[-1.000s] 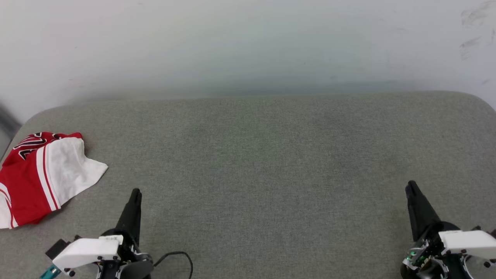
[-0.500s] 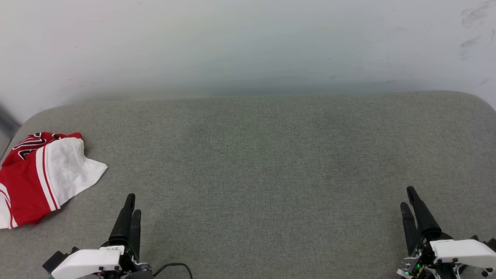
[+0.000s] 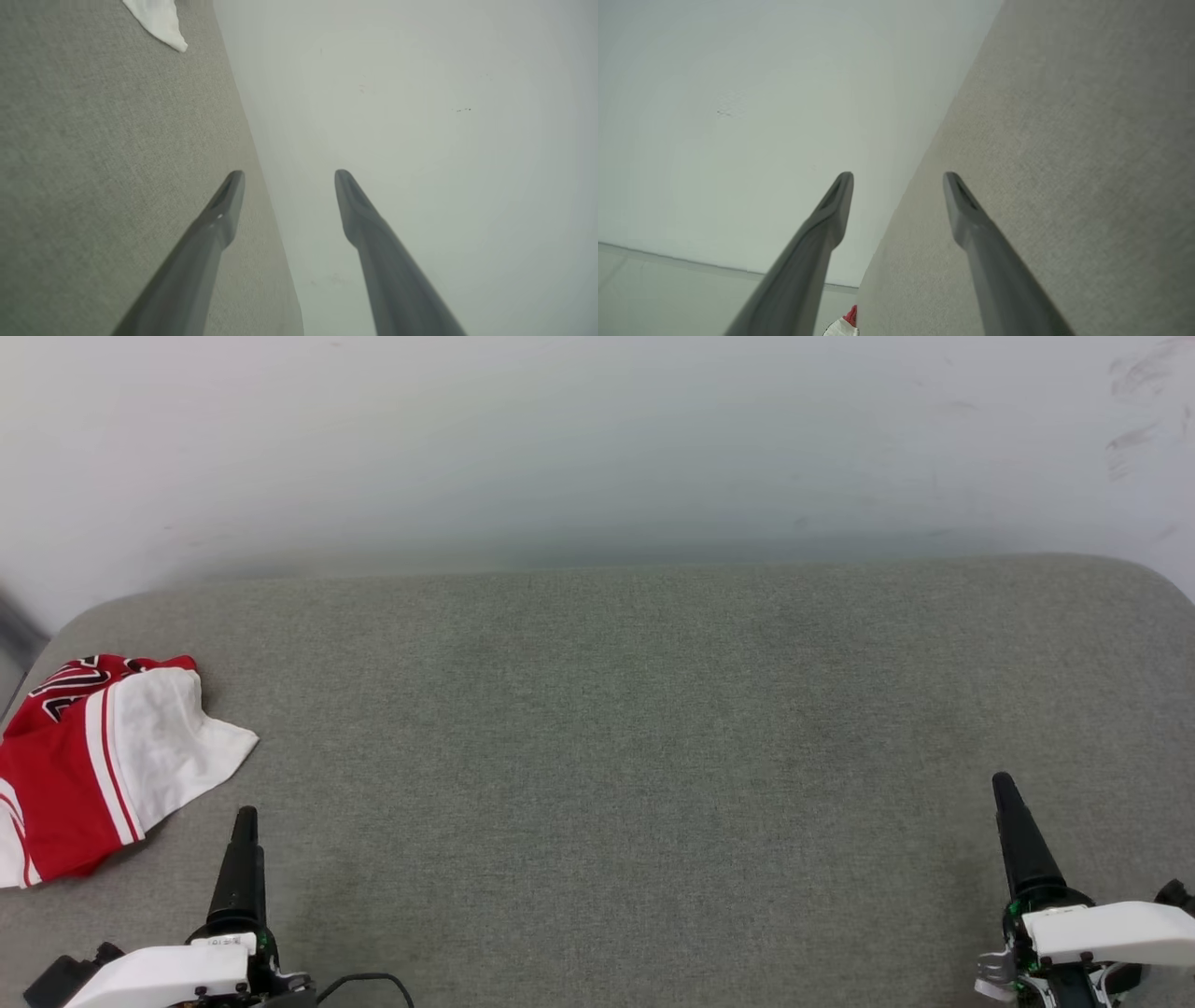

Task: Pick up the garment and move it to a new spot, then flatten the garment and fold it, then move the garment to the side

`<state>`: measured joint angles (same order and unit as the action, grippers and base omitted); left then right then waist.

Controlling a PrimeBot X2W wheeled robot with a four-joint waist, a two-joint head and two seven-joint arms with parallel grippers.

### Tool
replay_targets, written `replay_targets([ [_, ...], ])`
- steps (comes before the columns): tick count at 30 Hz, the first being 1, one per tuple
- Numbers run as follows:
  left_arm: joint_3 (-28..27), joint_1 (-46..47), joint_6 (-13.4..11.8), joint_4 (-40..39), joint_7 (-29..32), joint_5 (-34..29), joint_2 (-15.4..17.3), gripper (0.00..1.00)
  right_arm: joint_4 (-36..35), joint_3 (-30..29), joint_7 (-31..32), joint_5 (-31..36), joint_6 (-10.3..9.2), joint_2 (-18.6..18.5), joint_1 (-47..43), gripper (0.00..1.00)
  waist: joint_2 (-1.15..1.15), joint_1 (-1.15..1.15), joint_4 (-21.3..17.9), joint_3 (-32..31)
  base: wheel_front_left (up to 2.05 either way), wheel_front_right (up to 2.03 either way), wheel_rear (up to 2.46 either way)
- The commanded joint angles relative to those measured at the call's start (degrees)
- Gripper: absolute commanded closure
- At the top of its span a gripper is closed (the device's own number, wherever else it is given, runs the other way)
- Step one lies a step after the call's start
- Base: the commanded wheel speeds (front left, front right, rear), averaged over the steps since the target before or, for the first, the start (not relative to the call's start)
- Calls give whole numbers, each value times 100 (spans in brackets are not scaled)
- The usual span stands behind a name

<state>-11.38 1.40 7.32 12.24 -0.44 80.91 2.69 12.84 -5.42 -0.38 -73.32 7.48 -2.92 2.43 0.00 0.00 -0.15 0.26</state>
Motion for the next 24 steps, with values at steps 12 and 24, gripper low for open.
replay_targets([
  [12,-163,11,-146,-957,-296,-1764,16,0,-815,126,-294,2424,1,-1,127,0,0,0,-36,43,0,0,0],
  [24,796,-192,-614,-1726,-520,-3814,18,0,-1224,401,-525,4159,2,0,96,0,0,0,-78,81,0,0,0],
])
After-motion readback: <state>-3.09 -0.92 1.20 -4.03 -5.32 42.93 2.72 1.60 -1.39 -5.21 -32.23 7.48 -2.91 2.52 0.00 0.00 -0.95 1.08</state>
